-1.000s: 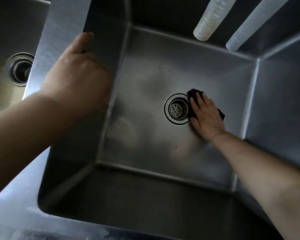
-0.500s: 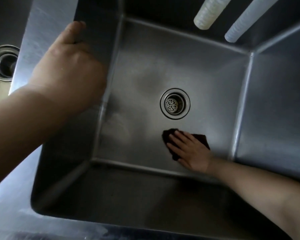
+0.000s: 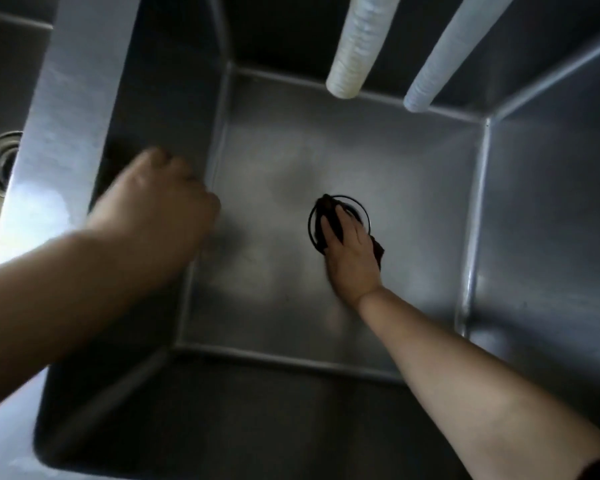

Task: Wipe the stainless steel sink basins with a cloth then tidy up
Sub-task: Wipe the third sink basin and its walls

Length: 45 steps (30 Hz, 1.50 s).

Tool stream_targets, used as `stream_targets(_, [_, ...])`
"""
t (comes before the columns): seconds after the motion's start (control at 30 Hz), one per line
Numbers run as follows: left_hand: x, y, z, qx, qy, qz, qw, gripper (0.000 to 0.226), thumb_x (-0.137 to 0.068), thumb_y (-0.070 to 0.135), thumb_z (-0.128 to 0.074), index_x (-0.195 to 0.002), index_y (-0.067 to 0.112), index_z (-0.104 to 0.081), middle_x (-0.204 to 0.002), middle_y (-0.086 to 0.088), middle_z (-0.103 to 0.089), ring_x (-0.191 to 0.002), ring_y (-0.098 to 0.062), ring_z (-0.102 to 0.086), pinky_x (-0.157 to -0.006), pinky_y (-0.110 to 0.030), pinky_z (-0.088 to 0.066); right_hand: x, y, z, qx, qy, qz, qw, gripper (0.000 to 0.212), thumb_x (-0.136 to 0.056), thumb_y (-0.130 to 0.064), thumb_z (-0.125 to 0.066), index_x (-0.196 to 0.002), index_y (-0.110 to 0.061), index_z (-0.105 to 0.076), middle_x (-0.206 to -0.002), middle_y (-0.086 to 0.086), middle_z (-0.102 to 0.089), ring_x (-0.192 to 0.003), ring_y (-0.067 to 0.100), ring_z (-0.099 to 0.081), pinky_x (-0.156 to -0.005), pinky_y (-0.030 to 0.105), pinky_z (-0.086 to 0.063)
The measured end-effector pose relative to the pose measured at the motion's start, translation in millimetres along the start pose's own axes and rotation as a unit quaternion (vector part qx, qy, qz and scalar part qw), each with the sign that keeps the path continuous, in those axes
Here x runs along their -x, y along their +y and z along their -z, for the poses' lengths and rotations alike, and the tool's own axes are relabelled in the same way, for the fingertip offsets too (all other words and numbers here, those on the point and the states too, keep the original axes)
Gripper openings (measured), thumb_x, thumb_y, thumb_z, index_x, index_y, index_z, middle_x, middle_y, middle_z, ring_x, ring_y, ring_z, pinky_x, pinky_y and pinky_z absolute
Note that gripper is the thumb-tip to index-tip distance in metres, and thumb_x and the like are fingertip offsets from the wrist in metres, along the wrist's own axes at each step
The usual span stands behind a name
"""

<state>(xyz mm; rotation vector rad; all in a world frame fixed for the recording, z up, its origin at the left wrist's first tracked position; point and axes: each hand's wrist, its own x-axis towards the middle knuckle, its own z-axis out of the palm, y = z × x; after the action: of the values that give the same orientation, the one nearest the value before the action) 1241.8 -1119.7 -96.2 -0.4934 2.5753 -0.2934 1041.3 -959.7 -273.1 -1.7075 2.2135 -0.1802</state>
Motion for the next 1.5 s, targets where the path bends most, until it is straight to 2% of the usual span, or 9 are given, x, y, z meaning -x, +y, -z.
stream_targets(0.17, [-51.7, 85.5, -16.3, 0.122, -0.096, -0.032, 0.987, 0.031, -0.092, 0.025, -0.042, -0.122, 0.018, -0.048, -0.127, -0.008, -0.049, -0.115, -0.027, -0.047, -0.091, -0.035, -0.036, 4.7, 10.3, -2.1, 0.074, -0.026, -0.035, 0.996, 0.047, -0.084, -0.019, -0.061, -0.129, -0.004, -0.055, -0.128, 0.015, -0.058, -0.119, 0.031, -0.052, -0.104, 0.043, -0.034])
stream_targets(0.3, [-92.7, 116.4, -47.1, 0.172, -0.099, -0.013, 0.980, 0.061, -0.096, 0.022, -0.035, -0.150, 0.014, -0.008, -0.158, -0.012, -0.002, -0.143, -0.028, -0.012, -0.113, -0.043, -0.019, -15.0, 8.5, -9.0, 0.072, -0.044, -0.070, 0.994, 0.042, -0.094, -0.029, -0.042, -0.134, -0.016, -0.049, -0.133, -0.002, -0.054, -0.127, 0.019, -0.037, -0.099, 0.036, -0.014])
stream_targets(0.4, [-109.5, 120.5, -64.0, 0.179, -0.119, -0.010, 0.977, 0.067, -0.097, 0.024, -0.035, -0.151, 0.021, 0.005, -0.158, -0.011, 0.015, -0.146, -0.028, 0.006, -0.116, -0.051, -0.008, -23.2, 14.1, -9.9, 0.038, -0.069, -0.066, 0.995, 0.039, -0.097, -0.032, -0.035, -0.133, -0.027, -0.047, -0.135, -0.010, -0.050, -0.128, 0.015, -0.029, -0.096, 0.034, -0.008])
stream_targets(0.53, [-119.1, 120.6, -76.3, 0.202, -0.126, 0.004, 0.971, 0.077, -0.092, 0.040, -0.047, -0.151, 0.028, 0.002, -0.157, -0.010, 0.018, -0.145, -0.029, 0.009, -0.112, -0.059, -0.008, -33.0, 27.5, -4.2, 0.065, -0.140, -0.013, 0.988, 0.039, -0.095, -0.040, -0.029, -0.129, -0.037, -0.048, -0.136, -0.009, -0.043, -0.125, 0.019, -0.025, -0.094, 0.034, -0.006])
stream_targets(0.83, [-122.0, 128.7, -86.7, 0.204, -0.121, 0.014, 0.971, 0.075, -0.093, 0.044, -0.045, -0.149, 0.036, 0.003, -0.155, -0.009, 0.027, -0.144, -0.030, 0.018, -0.111, -0.062, 0.002, -37.6, 36.1, 19.5, 0.077, -0.160, 0.082, 0.981, 0.038, -0.095, -0.033, -0.031, -0.106, -0.027, -0.066, -0.111, -0.011, -0.063, -0.117, 0.011, -0.033, -0.100, 0.031, -0.004])
stream_targets(1.03, [-123.4, 129.9, -89.8, 0.208, -0.121, 0.019, 0.970, 0.075, -0.093, 0.046, -0.045, -0.149, 0.036, 0.003, -0.153, -0.008, 0.031, -0.143, -0.029, 0.022, -0.110, -0.062, 0.006, -33.6, 34.1, 21.8, 0.232, -0.180, 0.169, 0.941, 0.049, -0.097, -0.041, -0.024, -0.133, -0.015, -0.046, -0.139, 0.003, -0.044, -0.133, 0.023, -0.024, -0.113, 0.044, -0.002])
stream_targets(1.2, [-124.3, 128.0, -90.1, 0.209, -0.128, 0.013, 0.969, 0.076, -0.092, 0.048, -0.047, -0.149, 0.038, 0.004, -0.153, -0.007, 0.031, -0.143, -0.029, 0.023, -0.110, -0.063, 0.006, -31.8, 25.2, 12.6, 0.355, -0.217, 0.163, 0.894, 0.051, -0.100, -0.046, -0.026, -0.141, -0.020, -0.040, -0.136, 0.003, -0.047, -0.130, 0.033, -0.021, -0.107, 0.050, -0.009])
stream_targets(1.37, [-124.3, 127.4, -91.7, 0.202, -0.127, 0.010, 0.971, 0.076, -0.093, 0.050, -0.044, -0.148, 0.038, 0.008, -0.153, -0.007, 0.032, -0.142, -0.028, 0.024, -0.110, -0.062, 0.007, -35.6, 17.6, 9.9, 0.331, -0.212, 0.149, 0.907, 0.049, -0.101, -0.041, -0.024, -0.131, -0.016, -0.052, -0.121, 0.001, -0.059, -0.123, 0.031, -0.027, -0.109, 0.050, -0.005])
stream_targets(1.5, [-123.6, 127.0, -95.2, 0.206, -0.121, 0.009, 0.971, 0.077, -0.094, 0.050, -0.043, -0.148, 0.037, 0.010, -0.152, -0.007, 0.033, -0.141, -0.028, 0.026, -0.109, -0.062, 0.010, -39.2, 17.8, 9.8, 0.213, -0.170, 0.095, 0.957, 0.051, -0.100, -0.041, -0.024, -0.113, -0.013, -0.064, -0.108, 0.001, -0.065, -0.119, 0.021, -0.034, -0.114, 0.038, -0.002])
